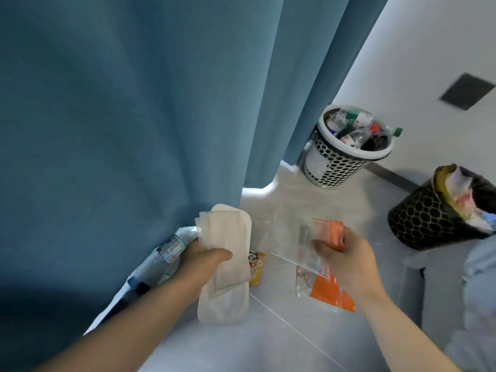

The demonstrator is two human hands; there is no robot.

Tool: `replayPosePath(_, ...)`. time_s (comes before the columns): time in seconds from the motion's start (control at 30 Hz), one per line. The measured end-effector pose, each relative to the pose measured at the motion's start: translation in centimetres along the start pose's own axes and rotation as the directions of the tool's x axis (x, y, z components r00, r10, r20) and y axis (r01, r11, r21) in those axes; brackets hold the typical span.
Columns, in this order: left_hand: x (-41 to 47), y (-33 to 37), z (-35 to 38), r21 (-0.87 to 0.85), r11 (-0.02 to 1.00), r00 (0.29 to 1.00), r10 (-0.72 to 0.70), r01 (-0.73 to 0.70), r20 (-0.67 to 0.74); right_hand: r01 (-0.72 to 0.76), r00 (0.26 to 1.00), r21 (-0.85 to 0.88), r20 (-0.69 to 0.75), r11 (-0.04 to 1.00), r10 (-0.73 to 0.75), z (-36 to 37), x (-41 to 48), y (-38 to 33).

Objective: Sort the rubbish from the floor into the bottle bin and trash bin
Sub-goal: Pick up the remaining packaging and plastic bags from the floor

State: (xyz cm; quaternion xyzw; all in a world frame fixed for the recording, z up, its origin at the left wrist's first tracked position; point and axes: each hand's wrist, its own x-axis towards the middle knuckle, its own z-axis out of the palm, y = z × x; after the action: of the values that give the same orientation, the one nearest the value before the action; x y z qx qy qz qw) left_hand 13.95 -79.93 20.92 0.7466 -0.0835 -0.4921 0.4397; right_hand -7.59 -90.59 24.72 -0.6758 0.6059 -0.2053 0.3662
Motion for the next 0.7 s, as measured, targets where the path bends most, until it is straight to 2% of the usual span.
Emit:
replayPosePath(0.17,-8.1,6.7,1.2,0.025,1.0,1.0,0.006,-0.006,0.002,-0.064,0.994,0.064,-0.079,0.996,0.069,-6.8,-3.3,-5.3)
replayPosePath(0.4,-22.8,18.5,3.4,0.123,0.991,0.99,0.025,-0.042,0.138,-0.128,0.977,0.064,-0.162,0.99,0.137,-20.0,-9.7,-14.2)
replayPosePath(0.7,-39.7,31.2,6.9,0.14,0.989,0.979,0.023,-0.052,0.202,-0.155,0.916,0.093,-0.359,0.984,0.178,-37.8,-15.9,-24.4)
